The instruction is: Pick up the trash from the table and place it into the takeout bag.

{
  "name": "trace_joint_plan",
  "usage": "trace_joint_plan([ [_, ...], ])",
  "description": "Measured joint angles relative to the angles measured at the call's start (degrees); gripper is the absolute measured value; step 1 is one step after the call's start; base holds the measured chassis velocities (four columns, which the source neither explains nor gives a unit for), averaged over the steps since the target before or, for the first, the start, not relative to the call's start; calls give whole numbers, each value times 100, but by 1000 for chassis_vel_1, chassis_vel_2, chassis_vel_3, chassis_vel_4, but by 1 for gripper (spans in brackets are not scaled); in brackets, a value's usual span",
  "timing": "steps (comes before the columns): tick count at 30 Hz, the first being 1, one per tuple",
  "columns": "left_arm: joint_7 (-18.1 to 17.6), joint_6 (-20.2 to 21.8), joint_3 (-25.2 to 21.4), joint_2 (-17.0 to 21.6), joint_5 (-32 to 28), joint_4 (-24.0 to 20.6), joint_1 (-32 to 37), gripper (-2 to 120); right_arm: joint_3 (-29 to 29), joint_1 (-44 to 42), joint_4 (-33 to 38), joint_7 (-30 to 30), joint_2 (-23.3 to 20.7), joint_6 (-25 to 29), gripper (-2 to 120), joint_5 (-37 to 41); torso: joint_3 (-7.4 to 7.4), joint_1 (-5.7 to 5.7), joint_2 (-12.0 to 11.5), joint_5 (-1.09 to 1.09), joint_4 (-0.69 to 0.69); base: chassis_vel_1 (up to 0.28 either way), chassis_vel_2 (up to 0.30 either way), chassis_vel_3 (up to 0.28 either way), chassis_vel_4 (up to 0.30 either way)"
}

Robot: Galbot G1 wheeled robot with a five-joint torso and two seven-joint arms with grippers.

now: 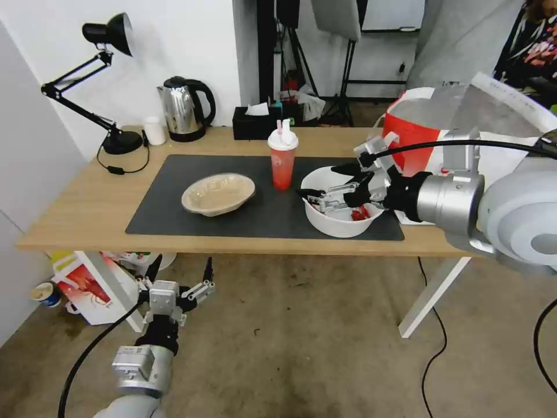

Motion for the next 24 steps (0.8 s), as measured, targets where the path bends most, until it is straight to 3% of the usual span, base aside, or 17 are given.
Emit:
trace_joint_plan([
  [24, 0, 0, 0, 0, 0, 0, 0, 100, -117, -32, -207, -13, 28, -47, 100, -102, 0, 0, 0, -1, 0, 0, 0, 0, 0],
])
